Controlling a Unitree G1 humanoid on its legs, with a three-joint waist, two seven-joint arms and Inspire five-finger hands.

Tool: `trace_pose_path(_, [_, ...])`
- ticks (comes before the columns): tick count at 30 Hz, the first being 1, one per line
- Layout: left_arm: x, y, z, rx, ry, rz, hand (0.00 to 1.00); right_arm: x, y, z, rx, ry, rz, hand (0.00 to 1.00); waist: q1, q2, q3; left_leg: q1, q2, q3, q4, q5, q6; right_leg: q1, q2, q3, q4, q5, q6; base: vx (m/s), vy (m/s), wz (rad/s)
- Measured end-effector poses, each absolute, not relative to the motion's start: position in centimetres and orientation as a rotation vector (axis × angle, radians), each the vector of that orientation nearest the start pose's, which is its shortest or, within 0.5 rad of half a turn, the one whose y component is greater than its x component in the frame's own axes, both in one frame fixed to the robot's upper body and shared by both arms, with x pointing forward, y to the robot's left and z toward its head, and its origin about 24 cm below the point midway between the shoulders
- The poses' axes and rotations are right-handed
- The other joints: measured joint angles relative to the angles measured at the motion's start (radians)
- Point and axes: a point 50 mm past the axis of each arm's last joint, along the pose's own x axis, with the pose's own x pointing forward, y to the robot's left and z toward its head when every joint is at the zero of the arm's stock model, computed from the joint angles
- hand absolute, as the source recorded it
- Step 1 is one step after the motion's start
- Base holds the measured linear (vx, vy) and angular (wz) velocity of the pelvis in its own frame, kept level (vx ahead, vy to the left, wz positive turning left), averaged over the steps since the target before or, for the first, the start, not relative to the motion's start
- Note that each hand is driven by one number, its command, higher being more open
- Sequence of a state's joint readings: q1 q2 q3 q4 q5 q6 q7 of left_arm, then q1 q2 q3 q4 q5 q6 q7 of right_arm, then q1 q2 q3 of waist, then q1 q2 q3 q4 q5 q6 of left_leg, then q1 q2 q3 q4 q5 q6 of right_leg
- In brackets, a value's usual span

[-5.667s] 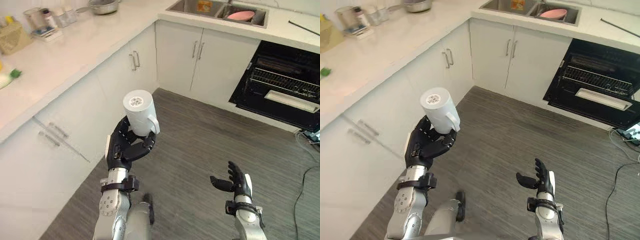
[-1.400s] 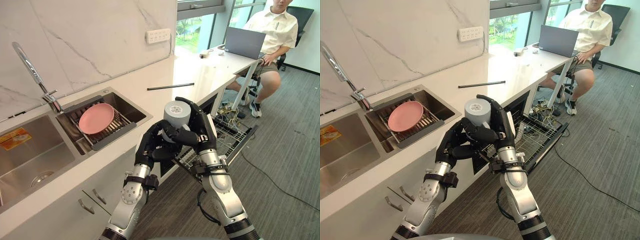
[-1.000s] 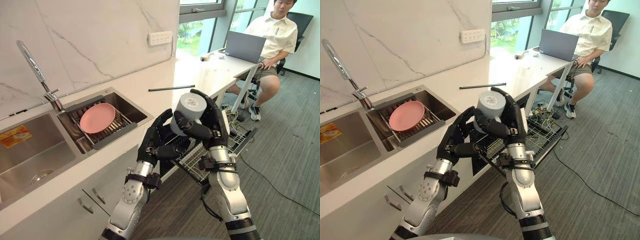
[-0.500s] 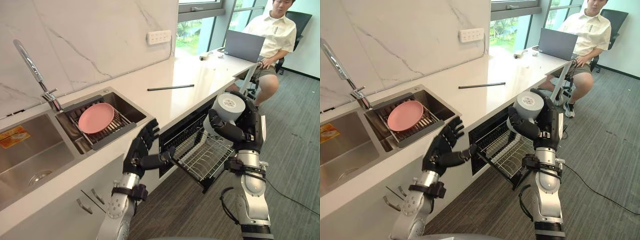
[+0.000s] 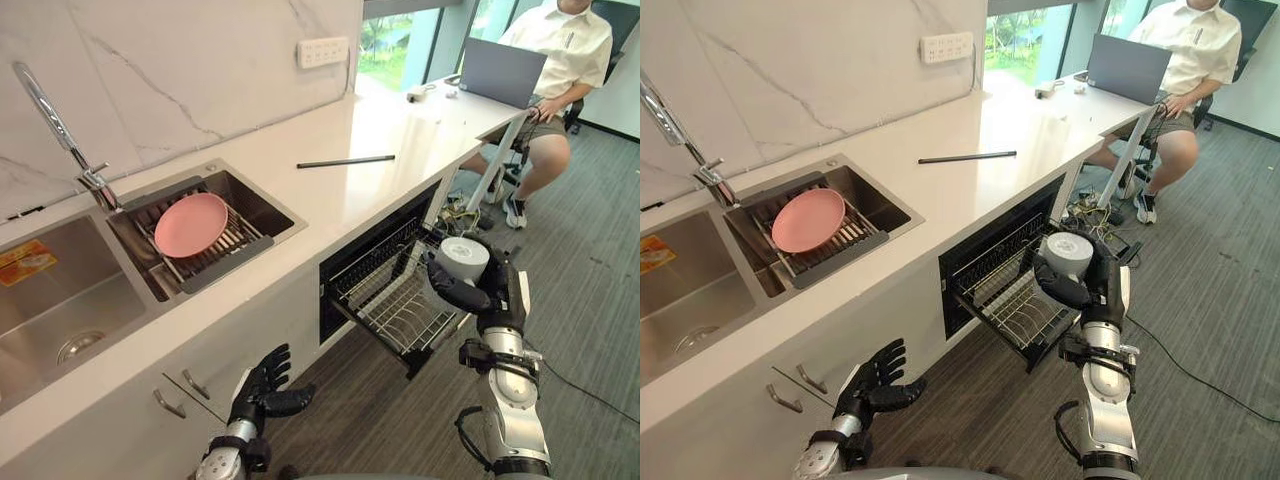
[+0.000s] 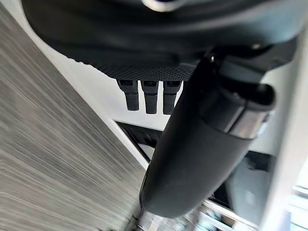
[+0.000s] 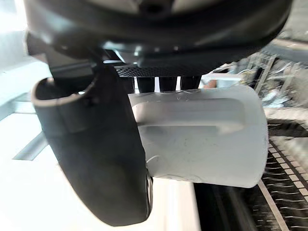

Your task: Walk over to the sink, pick up the cup, carry it to the dishwasher, place the cup inside the dishwasher, then close the dishwasher door

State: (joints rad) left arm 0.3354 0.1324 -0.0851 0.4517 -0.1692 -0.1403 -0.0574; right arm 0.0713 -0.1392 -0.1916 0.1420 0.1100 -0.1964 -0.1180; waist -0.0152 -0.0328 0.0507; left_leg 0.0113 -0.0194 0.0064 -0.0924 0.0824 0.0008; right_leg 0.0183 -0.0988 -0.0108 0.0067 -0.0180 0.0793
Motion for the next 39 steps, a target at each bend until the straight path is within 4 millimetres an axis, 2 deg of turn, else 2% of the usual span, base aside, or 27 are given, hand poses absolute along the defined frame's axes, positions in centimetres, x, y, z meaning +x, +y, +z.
trace_pose_path(2, [11.7, 19.1, -10.6, -0.039, 0.666, 0.065, 0.90, 22.8, -23.8, 2.0, -0.061, -0.005, -0.340, 0.30, 0.001, 0.001, 0.015, -0.009, -0.002, -0.005, 0.004, 0.000, 0.000, -0.005, -0.002, -0.006, -0.002, 0.001, 0.001, 0.03, 0.009, 0.10])
trace_pose_path(6, [12.3, 21.1, -10.8, -0.028, 0.669, 0.178, 0.90, 24.4, -24.3, 3.6, -0.123, -0.055, -0.334, 0.30, 0.005, 0.005, 0.101, -0.100, -0.007, -0.025, 0.077, -0.010, 0.006, -0.058, -0.007, -0.023, 0.017, 0.014, -0.007, -0.03, 0.007, 0.18])
trace_pose_path(8, [13.8, 21.8, -10.5, -0.028, 0.638, 0.224, 0.90, 26.4, -24.9, 5.7, -0.181, -0.127, -0.338, 0.30, 0.022, 0.024, 0.182, -0.198, -0.002, -0.027, 0.190, -0.046, 0.005, -0.112, -0.002, -0.030, 0.046, 0.019, -0.010, -0.13, -0.012, 0.13])
trace_pose_path(11, [14.9, 21.9, -10.3, -0.036, 0.614, 0.255, 0.90, 28.5, -25.4, 8.2, -0.225, -0.194, -0.343, 0.30, 0.033, 0.058, 0.243, -0.311, 0.008, -0.034, 0.288, -0.078, 0.000, -0.193, 0.010, -0.040, 0.087, 0.021, -0.012, -0.13, -0.020, 0.07])
trace_pose_path(14, [15.0, 22.0, -10.5, -0.065, 0.618, 0.289, 0.90, 30.0, -26.0, 10.2, -0.253, -0.241, -0.366, 0.30, 0.052, 0.072, 0.285, -0.372, 0.013, -0.029, 0.313, -0.082, -0.003, -0.261, 0.013, -0.034, 0.123, 0.019, -0.016, -0.10, 0.001, -0.04])
trace_pose_path(17, [14.8, 22.2, -10.8, -0.074, 0.625, 0.322, 0.90, 31.5, -26.4, 12.3, -0.291, -0.290, -0.373, 0.30, 0.057, 0.072, 0.321, -0.406, 0.014, -0.021, 0.321, -0.076, -0.004, -0.308, 0.012, -0.026, 0.148, 0.019, -0.016, -0.07, 0.010, -0.07])
trace_pose_path(19, [15.1, 22.1, -10.9, -0.117, 0.620, 0.366, 0.90, 32.1, -26.7, 13.9, -0.317, -0.326, -0.383, 0.30, 0.063, 0.074, 0.337, -0.431, 0.014, -0.021, 0.314, -0.065, -0.003, -0.338, 0.011, -0.026, 0.156, 0.019, -0.016, -0.03, 0.005, 0.00])
trace_pose_path(23, [15.9, 21.7, -10.6, -0.158, 0.583, 0.389, 0.90, 33.2, -26.9, 15.4, -0.343, -0.343, -0.393, 0.30, 0.076, 0.074, 0.351, -0.444, 0.013, -0.019, 0.287, -0.043, -0.001, -0.368, 0.009, -0.026, 0.161, 0.019, -0.017, 0.00, 0.000, 0.00])
trace_pose_path(27, [17.2, 21.6, -10.2, -0.170, 0.549, 0.397, 0.90, 34.7, -26.3, 15.8, -0.402, -0.309, -0.380, 0.30, 0.080, 0.075, 0.353, -0.446, 0.013, -0.020, 0.237, -0.016, -0.003, -0.392, 0.008, -0.027, 0.161, 0.019, -0.019, 0.00, 0.000, 0.00])
trace_pose_path(37, [19.3, 21.2, -9.1, -0.184, 0.478, 0.390, 0.90, 36.7, -26.2, 16.6, -0.463, -0.251, -0.384, 0.30, 0.085, 0.085, 0.377, -0.441, 0.010, -0.024, 0.176, 0.014, -0.003, -0.409, 0.005, -0.028, 0.151, 0.020, -0.022, 0.00, 0.000, 0.00])
trace_pose_path(38, [19.5, 21.1, -9.0, -0.193, 0.473, 0.394, 0.90, 36.8, -26.2, 16.6, -0.464, -0.243, -0.387, 0.90, 0.086, 0.086, 0.377, -0.441, 0.010, -0.024, 0.169, 0.018, -0.003, -0.412, 0.005, -0.028, 0.150, 0.020, -0.022, 0.00, 0.000, 0.00])
trace_pose_path(39, [19.5, 21.0, -9.0, -0.201, 0.470, 0.397, 0.90, 36.9, -26.2, 16.6, -0.464, -0.240, -0.387, 0.90, 0.087, 0.086, 0.377, -0.442, 0.010, -0.024, 0.166, 0.020, -0.004, -0.414, 0.005, -0.027, 0.150, 0.020, -0.022, 0.00, 0.000, 0.00])
